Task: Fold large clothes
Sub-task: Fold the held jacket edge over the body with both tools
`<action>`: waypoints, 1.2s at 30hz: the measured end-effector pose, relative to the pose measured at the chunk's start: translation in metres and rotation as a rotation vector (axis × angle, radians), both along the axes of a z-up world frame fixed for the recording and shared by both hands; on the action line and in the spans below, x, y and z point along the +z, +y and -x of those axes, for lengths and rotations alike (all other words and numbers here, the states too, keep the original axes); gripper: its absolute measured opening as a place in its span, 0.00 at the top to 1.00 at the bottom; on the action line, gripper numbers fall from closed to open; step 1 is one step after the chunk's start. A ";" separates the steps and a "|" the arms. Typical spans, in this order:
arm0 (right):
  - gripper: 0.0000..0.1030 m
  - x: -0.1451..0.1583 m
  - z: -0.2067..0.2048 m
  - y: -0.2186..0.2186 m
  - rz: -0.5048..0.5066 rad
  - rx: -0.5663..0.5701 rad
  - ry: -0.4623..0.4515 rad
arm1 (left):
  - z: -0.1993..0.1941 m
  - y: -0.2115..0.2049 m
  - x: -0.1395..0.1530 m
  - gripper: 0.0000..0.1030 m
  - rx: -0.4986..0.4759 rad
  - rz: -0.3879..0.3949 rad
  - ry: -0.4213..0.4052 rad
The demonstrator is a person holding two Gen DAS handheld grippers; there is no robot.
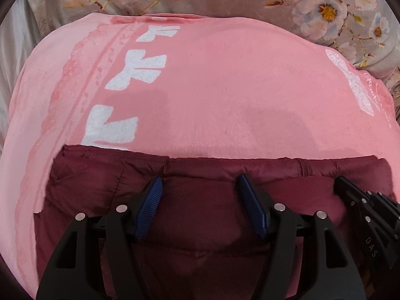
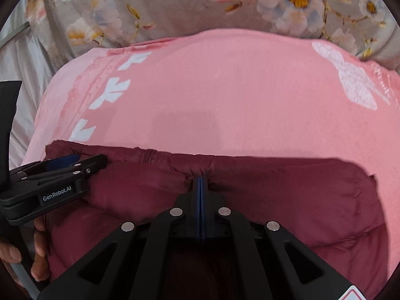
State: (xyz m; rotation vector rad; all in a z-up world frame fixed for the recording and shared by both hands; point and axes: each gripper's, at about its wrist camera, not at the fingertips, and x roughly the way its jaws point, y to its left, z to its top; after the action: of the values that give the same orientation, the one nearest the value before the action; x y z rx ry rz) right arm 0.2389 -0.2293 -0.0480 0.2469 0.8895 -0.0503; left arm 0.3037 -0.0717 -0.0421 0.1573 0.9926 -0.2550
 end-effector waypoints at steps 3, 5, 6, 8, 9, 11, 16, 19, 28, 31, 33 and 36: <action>1.00 -0.009 -0.004 -0.001 -0.012 -0.002 -0.002 | -0.002 -0.002 -0.009 0.35 -0.001 0.000 -0.035; 1.00 -0.013 -0.008 0.000 -0.004 0.001 -0.003 | -0.006 -0.002 -0.013 0.33 0.006 0.015 -0.045; 1.00 -0.015 -0.011 0.001 -0.001 0.003 -0.004 | -0.008 -0.003 -0.015 0.32 0.008 0.018 -0.050; 1.00 -0.017 -0.014 0.000 -0.005 0.004 -0.007 | -0.011 -0.004 -0.018 0.31 0.013 0.016 -0.062; 1.00 -0.018 -0.016 0.000 -0.011 0.004 -0.010 | -0.012 -0.005 -0.019 0.30 0.013 0.014 -0.066; 1.00 -0.020 -0.018 -0.002 -0.022 0.004 -0.012 | -0.014 -0.007 -0.021 0.29 0.013 0.008 -0.073; 1.00 -0.022 -0.019 -0.006 -0.050 0.003 -0.018 | -0.015 -0.010 -0.023 0.28 0.013 -0.002 -0.081; 1.00 -0.022 -0.020 -0.006 -0.054 0.001 -0.019 | -0.015 -0.012 -0.023 0.27 0.013 -0.012 -0.086; 1.00 -0.023 -0.020 -0.007 -0.067 -0.004 -0.022 | -0.015 -0.014 -0.025 0.26 0.017 -0.025 -0.089; 1.00 -0.021 -0.020 -0.011 -0.090 -0.011 -0.033 | -0.016 -0.012 -0.023 0.26 0.018 -0.015 -0.087; 1.00 -0.012 -0.010 -0.015 -0.063 -0.063 -0.065 | -0.012 -0.004 -0.017 0.26 0.029 0.001 -0.072; 0.93 0.018 0.026 -0.006 -0.038 -0.077 -0.153 | 0.015 0.019 0.009 0.26 0.050 0.061 -0.067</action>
State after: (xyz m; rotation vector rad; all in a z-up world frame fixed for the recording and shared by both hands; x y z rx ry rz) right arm 0.2129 -0.2354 -0.0298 0.3158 0.7289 -0.0849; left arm 0.2883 -0.0523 -0.0333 0.0846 0.9203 -0.2332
